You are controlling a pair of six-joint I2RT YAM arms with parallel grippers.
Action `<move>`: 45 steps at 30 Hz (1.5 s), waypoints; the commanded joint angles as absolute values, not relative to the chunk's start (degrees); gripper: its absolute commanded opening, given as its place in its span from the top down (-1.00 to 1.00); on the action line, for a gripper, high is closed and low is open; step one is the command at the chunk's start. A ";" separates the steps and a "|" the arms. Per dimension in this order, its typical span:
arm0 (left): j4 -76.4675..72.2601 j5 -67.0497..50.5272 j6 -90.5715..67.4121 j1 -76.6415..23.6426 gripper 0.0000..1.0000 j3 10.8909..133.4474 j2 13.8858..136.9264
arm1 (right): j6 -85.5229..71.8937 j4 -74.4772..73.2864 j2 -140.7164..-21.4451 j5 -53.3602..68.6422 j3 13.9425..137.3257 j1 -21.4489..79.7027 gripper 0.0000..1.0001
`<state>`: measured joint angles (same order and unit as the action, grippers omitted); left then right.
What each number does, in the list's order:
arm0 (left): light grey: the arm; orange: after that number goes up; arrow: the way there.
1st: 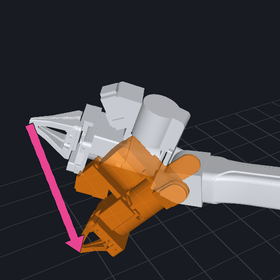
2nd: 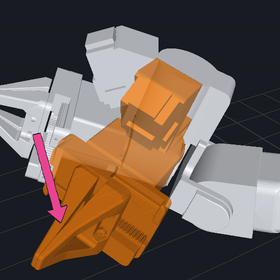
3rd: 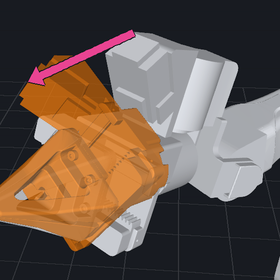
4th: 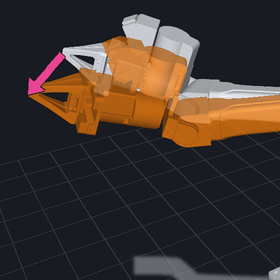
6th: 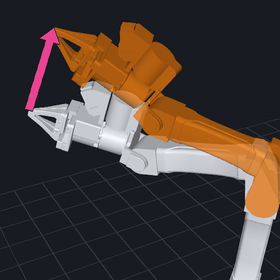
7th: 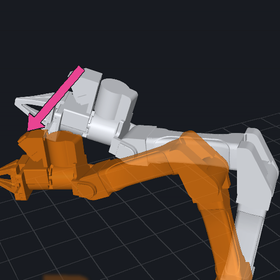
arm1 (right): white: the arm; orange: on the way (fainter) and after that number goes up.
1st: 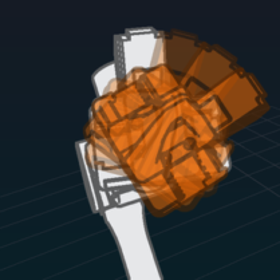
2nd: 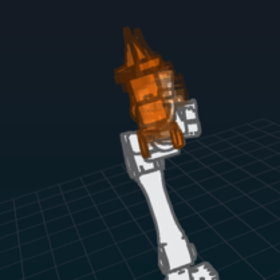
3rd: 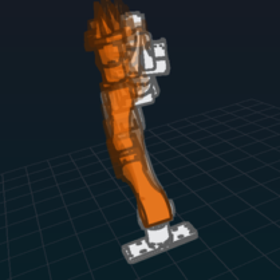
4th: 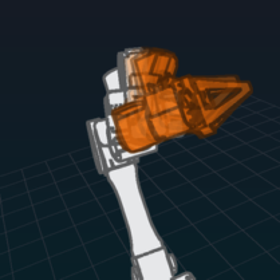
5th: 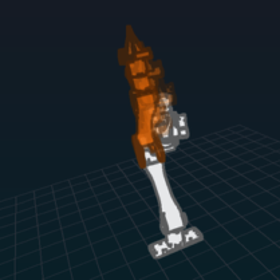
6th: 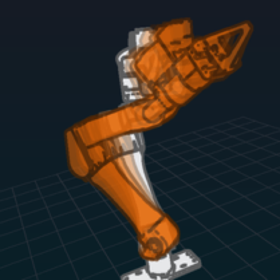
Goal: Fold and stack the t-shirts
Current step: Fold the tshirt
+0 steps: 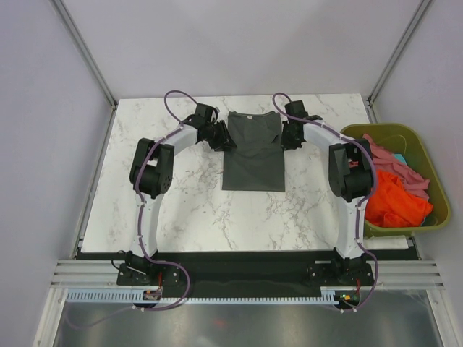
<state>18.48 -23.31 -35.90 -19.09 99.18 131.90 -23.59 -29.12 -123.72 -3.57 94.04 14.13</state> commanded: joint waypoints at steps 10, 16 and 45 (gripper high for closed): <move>18.54 -28.57 -32.96 -18.46 0.02 85.80 107.87 | -30.58 -35.25 -106.10 1.29 84.40 13.80 0.52; 18.20 -27.34 -31.47 -18.63 0.03 68.40 100.12 | -26.81 -29.89 -95.72 9.39 68.92 13.89 0.28; 8.35 -27.25 -34.81 -22.32 0.07 56.16 104.07 | -27.16 -16.08 -96.33 11.42 53.26 14.15 0.25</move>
